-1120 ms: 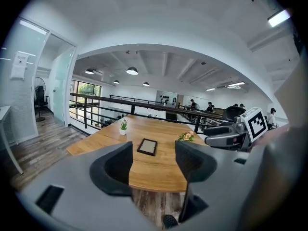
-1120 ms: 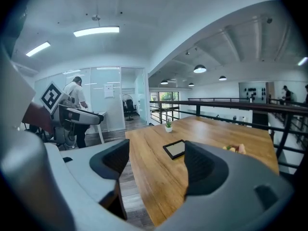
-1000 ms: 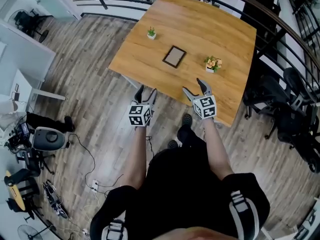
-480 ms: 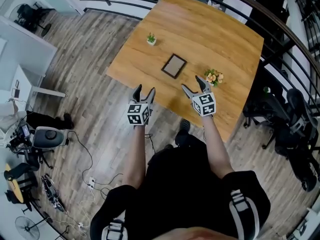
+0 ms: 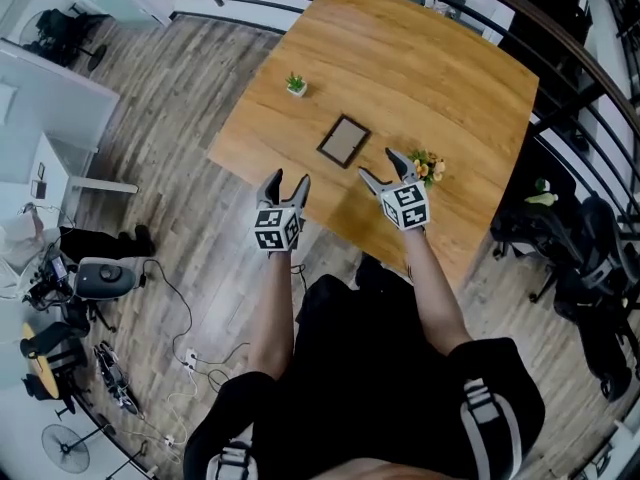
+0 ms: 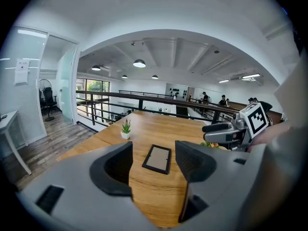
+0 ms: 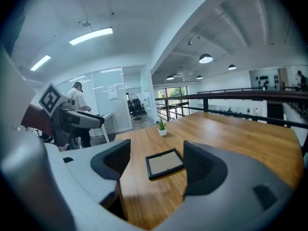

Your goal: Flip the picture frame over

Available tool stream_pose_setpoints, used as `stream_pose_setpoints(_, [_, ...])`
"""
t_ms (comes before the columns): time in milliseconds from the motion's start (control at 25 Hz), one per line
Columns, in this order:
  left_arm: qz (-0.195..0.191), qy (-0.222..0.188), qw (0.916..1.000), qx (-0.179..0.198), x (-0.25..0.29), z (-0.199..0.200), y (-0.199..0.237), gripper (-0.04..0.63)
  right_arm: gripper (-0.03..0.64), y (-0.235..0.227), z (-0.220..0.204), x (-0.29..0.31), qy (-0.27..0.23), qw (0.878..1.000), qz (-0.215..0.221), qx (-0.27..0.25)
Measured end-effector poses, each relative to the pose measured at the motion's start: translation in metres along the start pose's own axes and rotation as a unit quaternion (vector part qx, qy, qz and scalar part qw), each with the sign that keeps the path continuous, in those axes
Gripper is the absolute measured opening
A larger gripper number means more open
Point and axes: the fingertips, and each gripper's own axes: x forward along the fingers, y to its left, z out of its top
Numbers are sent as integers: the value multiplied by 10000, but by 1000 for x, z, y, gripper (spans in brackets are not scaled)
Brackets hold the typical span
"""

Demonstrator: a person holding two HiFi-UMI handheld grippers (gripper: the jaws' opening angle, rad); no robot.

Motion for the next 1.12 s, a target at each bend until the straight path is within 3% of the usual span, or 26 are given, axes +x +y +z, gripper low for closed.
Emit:
stream_pose_setpoints(440, [-122,255,9993,229,35,-4,-14,279,336,-12,-14,6,62,9998,42,201])
stream_pose_setpoints(600, [-192,275,9993,147,47,-6,-7,279,336,-11,-16,11,117,9998,23,161])
stream_pose_setpoints(880, [-438,380,9982,170,75,-11,4,279,325,-25,-22,27,162,9989,-277,347])
stream_pose_setpoints(1120, [-612,750,9944,435,98,-24,26,279,324,-19,-24,52,374,9974,-428,437])
